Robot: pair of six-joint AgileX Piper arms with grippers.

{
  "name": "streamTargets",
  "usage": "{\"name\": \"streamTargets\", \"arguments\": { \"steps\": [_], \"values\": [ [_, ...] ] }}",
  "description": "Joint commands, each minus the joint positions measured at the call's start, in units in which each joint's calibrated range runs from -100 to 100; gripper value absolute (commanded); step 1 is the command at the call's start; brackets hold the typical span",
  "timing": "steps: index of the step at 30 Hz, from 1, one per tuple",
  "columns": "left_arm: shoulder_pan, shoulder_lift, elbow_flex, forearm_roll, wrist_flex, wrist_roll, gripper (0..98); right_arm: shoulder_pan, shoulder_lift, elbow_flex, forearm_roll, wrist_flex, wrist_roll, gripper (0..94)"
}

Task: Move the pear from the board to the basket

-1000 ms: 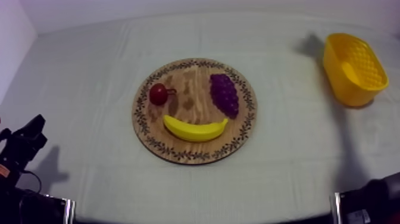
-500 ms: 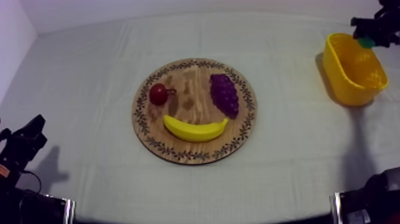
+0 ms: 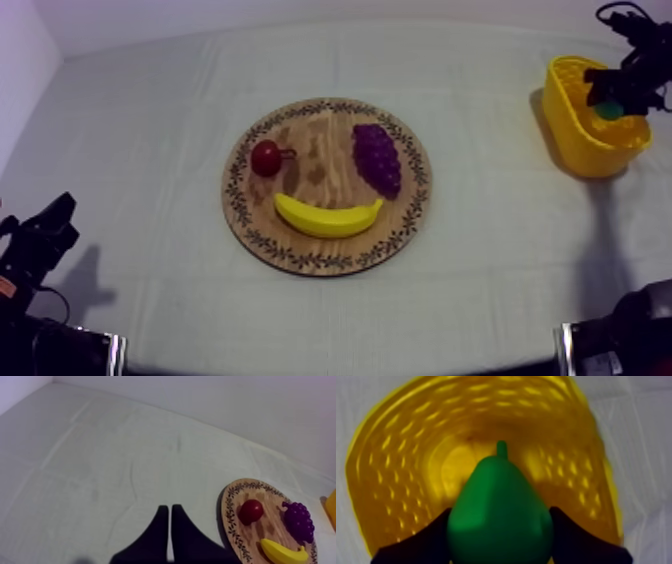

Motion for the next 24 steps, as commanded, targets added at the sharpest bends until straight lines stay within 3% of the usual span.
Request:
{"name": "streamTargets", "arguments": {
  "steps": [1, 7, 18, 24],
  "values": [
    [0.01, 0.00, 0.02, -0.02, 0.01, 0.00, 0.1, -0.37, 0.21, 1.20, 0.19, -0.03, 0.03, 42.7],
    [0.01, 0.00, 0.02, -0.02, 0.01, -0.01, 0.1, -1.74, 1.32, 3.18, 0.72, -1.46, -0.60, 45.8],
    [0.01, 0.00, 0.02, -0.02, 0.01, 0.00, 0.1, -1.79, 2.05, 3.69, 3.86, -3.31, -3.67, 62.4],
    [0.01, 0.00, 0.02, -0.02, 0.01, 0.01, 0.1, -1.57, 2.15, 3.79, 4.94, -4.03, -4.65, 64.4]
  ]
}}
